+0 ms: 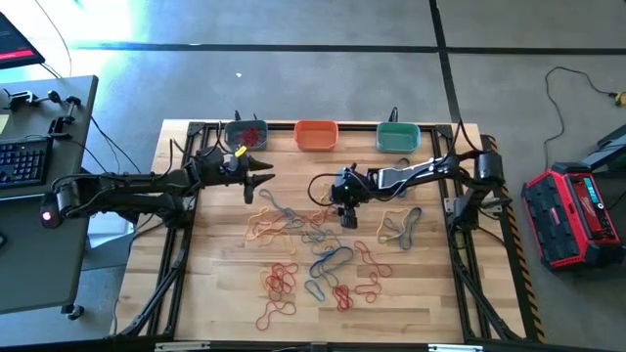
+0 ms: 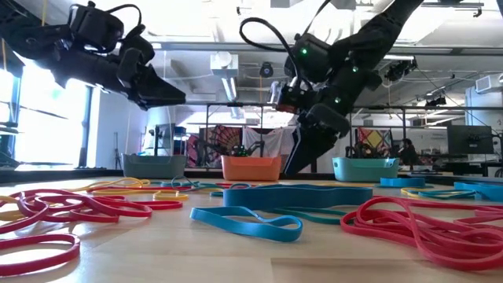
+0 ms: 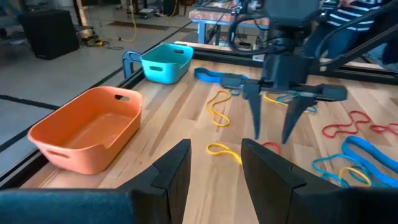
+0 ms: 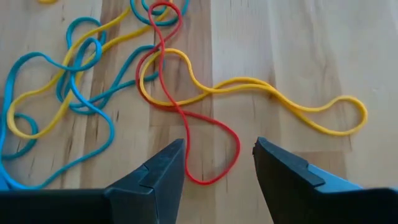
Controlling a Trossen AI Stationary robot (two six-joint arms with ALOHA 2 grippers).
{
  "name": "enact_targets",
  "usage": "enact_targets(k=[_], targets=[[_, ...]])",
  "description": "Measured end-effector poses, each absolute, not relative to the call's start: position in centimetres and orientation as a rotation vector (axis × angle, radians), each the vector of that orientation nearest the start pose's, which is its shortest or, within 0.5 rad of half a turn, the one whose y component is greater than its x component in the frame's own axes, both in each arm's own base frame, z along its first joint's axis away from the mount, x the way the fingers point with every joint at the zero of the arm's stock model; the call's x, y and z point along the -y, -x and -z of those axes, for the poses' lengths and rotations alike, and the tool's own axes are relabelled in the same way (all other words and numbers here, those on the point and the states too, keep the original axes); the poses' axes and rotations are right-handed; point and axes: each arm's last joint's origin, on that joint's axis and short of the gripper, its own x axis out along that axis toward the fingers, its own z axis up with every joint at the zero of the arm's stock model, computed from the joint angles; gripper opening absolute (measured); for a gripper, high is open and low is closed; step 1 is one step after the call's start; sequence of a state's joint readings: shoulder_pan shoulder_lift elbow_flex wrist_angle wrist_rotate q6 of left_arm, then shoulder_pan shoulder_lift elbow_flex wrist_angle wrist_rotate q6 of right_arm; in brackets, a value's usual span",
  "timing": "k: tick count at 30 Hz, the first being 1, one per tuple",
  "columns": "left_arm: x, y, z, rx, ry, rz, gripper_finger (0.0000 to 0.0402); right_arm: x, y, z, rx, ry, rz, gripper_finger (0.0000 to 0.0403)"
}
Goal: Sort rubber bands into baskets
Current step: Put the red rubber band into the blue bin
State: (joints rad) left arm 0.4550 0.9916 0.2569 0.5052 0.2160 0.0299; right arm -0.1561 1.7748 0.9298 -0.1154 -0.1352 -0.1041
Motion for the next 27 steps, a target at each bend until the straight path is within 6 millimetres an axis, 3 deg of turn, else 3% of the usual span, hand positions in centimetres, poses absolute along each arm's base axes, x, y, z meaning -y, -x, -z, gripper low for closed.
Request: enact_targets(k=[8,13,18,27], targets=[[-7.1,-17.7,-18.2,-0.233,0.046,-0.195,0.0132,2.9,-33.6,-13.8,-0.954,0.006,-0.039,0.0185],[-6.8,-17.8,-18.2,-0.234,0.043,-0.175,0.0132,1.9,-33.9,-14.0,-0.925,-0.001,-0.001,0.0228],[-6.6,-17.9,-18.1,-0.238,0.035,-0.17,0.0132,1.8,-34.0,-14.0,-0.92,0.025,-0.014,0.0264],[-6.6,-17.9,-18.1,-0.239,0.034,-0.172,0.0132,2.5,-35.7,-16.1,-0.98,0.085,-0.057,0.0256]])
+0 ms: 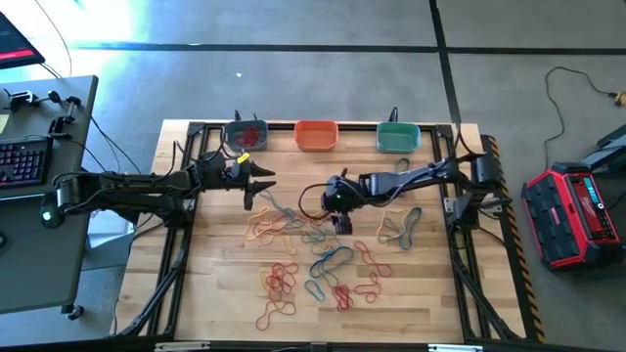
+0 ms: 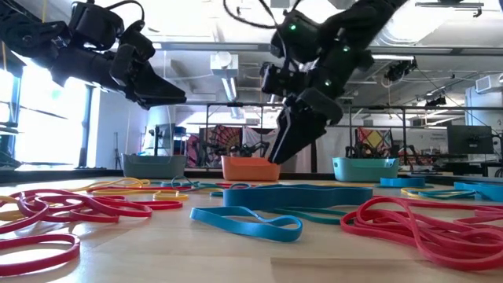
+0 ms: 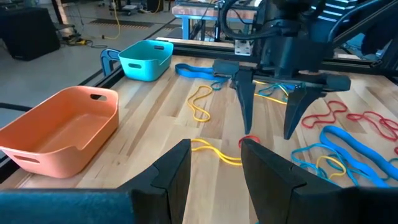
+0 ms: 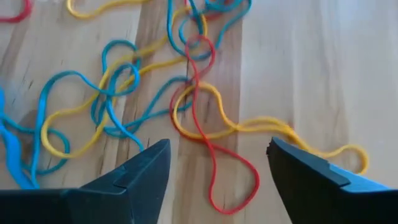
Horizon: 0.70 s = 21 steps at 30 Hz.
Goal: Sort rubber bands into baskets
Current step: Put the red rubber band into the blue bin
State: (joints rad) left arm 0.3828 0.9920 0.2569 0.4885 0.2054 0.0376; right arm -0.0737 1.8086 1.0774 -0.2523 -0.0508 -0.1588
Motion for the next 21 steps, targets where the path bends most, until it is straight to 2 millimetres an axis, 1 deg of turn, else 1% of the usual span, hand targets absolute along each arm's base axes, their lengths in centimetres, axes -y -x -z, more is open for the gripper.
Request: enact_targets(k=[3,5,9,14,17,21], targets=[[-6.6,-17.9,-18.0,-0.248,0.037,-0.172,0.0132,3.3,-36.4,-15.4,-1.063,0.044,-0.074,0.0254],[-6.6,-17.9,-18.0,-0.25,0.038,-0.172,0.0132,3.7,-36.9,-14.7,-1.117,0.049,-0.08,0.0254],[-6.6,-17.8,-17.9,-0.265,0.058,-0.176,0.0132,3.8,-38.1,-13.7,-1.189,0.083,-0.121,0.0254],[-6.5,-17.8,-17.6,-0.294,0.077,-0.178,0.0132,3.8,-39.4,-13.4,-1.257,0.083,-0.15,0.0248],[-6.5,-17.8,-17.5,-0.298,0.078,-0.178,0.0132,3.9,-39.9,-13.2,-1.296,0.076,-0.155,0.0219],[-6.5,-17.7,-17.5,-0.3,0.1,-0.183,0.0132,3.9,-40.1,-13.1,-1.32,0.089,-0.172,0.0147]])
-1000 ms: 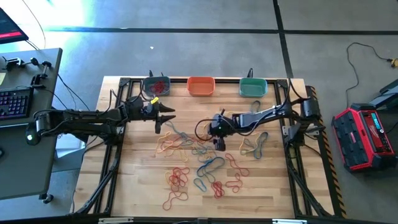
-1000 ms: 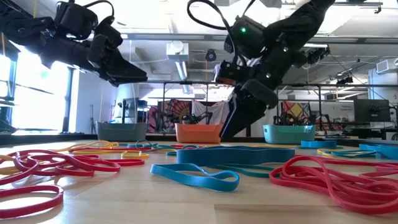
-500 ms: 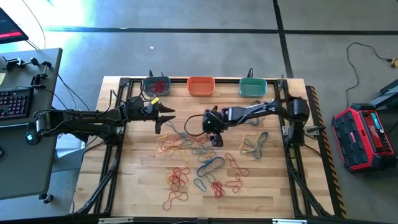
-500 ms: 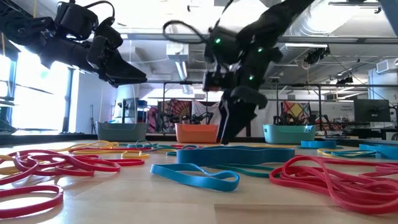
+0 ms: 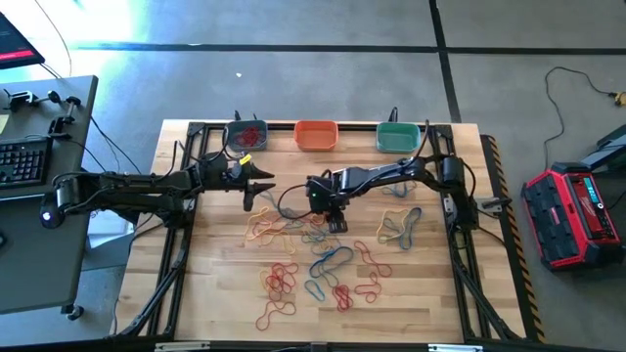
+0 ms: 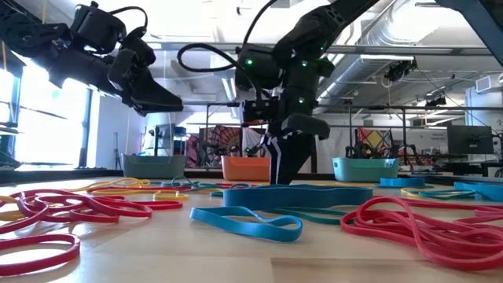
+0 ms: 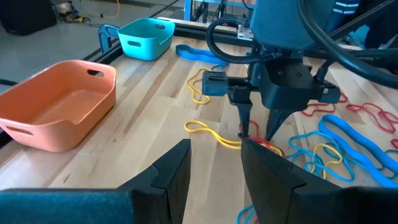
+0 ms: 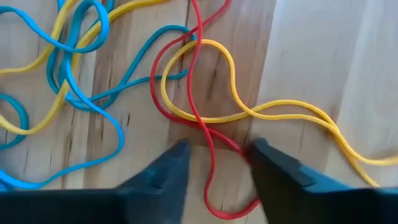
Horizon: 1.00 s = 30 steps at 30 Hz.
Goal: Sort rubber bands into baskets
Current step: Put the red rubber band into the blue bin
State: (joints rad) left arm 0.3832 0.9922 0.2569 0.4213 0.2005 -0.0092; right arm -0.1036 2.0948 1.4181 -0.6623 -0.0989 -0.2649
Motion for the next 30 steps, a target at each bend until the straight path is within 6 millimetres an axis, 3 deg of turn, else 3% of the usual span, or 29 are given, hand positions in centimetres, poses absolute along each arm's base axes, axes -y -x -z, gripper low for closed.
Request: enact_targets(k=[7,16,21,30], targets=[[-6.1,-17.7,-17.0,-0.347,0.142,-0.167,0.0132,3.8,-39.8,-13.0,-1.342,0.059,-0.213,0.0011],[-5.1,-18.0,-17.0,-0.358,0.08,-0.105,0.0132,2.7,-39.1,-15.0,-1.35,0.04,-0.135,0.0003],[-4.6,-18.2,-17.0,-0.359,0.048,-0.073,0.0132,2.1,-38.8,-18.1,-1.259,0.056,-0.062,0.0001],[-3.2,-19.4,-16.8,-0.319,0.022,-0.095,0.0154,1.5,-40.3,-20.8,-1.003,0.148,0.113,0.0001]])
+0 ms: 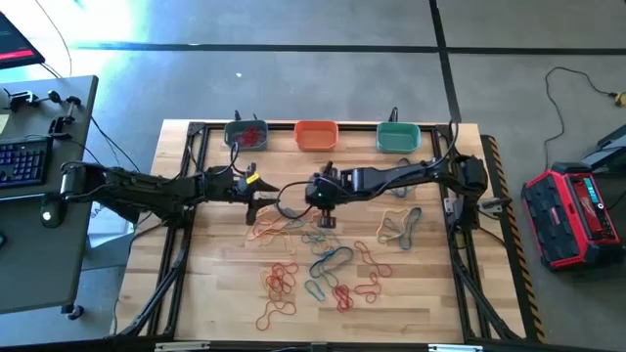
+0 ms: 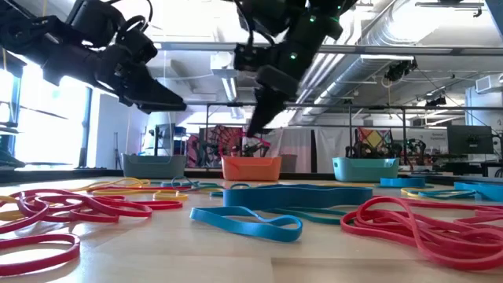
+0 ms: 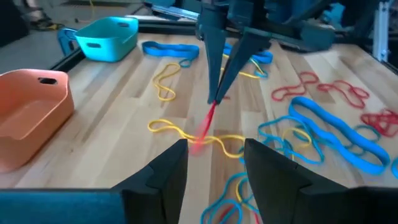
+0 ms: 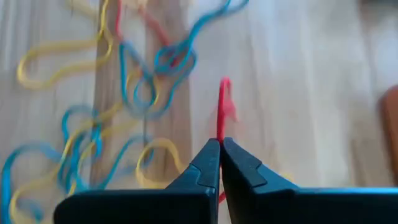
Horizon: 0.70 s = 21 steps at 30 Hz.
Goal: Sort rubber bands into baskets
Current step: Put the red rubber band into the blue bin
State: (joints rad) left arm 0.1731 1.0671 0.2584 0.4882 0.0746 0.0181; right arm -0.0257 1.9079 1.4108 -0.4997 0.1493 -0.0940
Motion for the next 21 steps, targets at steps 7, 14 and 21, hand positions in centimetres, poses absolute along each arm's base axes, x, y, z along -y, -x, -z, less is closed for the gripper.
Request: enact_targets(k=[7,14,21], targets=[[-2.6,-20.6,-16.4,-0.275,-0.015,-0.125,0.019,1.2,-41.4,-21.6,-0.863,0.159,0.116,0.0],[-2.0,-22.1,-16.5,-0.301,-0.137,-0.165,0.0193,1.1,-42.0,-22.1,-0.789,0.173,0.08,0.0],[-1.2,-23.9,-16.5,-0.329,-0.23,-0.116,0.0193,1.0,-42.2,-22.3,-0.759,0.167,0.057,0.0]])
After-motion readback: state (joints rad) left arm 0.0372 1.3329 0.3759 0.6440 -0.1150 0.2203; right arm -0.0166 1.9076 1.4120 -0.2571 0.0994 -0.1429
